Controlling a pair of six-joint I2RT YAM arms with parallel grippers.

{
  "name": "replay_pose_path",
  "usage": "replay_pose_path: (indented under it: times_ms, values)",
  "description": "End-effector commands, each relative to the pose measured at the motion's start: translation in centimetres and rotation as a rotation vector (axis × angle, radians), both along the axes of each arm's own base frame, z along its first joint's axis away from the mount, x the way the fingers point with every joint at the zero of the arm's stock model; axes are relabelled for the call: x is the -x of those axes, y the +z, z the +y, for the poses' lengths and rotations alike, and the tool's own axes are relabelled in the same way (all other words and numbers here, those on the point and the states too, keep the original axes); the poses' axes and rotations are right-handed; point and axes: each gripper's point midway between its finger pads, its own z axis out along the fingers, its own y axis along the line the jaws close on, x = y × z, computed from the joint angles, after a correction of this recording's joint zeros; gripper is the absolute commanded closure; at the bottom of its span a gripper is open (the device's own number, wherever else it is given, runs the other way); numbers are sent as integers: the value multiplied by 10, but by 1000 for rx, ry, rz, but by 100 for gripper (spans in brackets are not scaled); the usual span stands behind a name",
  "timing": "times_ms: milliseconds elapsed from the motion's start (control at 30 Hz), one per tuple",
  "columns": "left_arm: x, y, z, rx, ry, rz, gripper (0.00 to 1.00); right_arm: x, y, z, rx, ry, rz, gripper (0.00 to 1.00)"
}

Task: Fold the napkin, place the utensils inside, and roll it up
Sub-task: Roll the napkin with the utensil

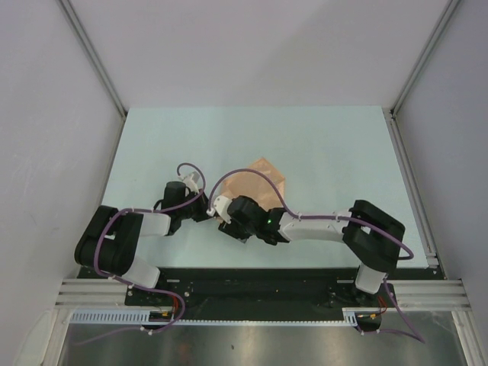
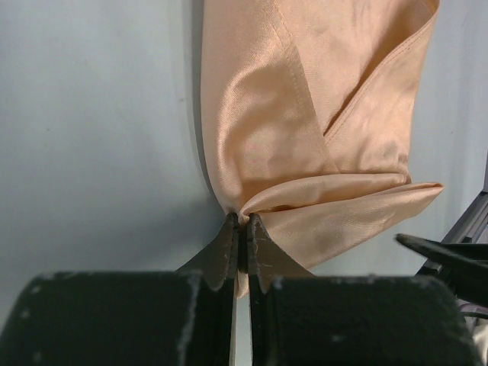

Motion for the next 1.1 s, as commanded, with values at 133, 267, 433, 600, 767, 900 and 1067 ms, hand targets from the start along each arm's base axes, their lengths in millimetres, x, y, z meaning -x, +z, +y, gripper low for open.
replay_pose_path:
  times_ms: [133,267,433,600,767,900,1067]
  values:
    - [6,-19,9,-66,11,61,100,-10,-20,13,59,48,-72,41]
    - [6,-19,9,-65,10,63,100,-16,-31,5,92,26,-78,40]
    - [5,-19,8,-63,6,64,100,-28,-33,2,91,4,-104,38]
    - [3,-19,7,-62,5,61,100,-38,-36,-6,105,-10,-119,37]
    - [3,-20,7,-62,1,67,100,-36,-45,-11,113,6,-63,40]
    - [2,-20,6,-59,-2,68,100,-22,-58,-11,135,52,32,50]
    - [-2,-15,2,-37,-5,60,99,1,-79,-15,136,90,270,64]
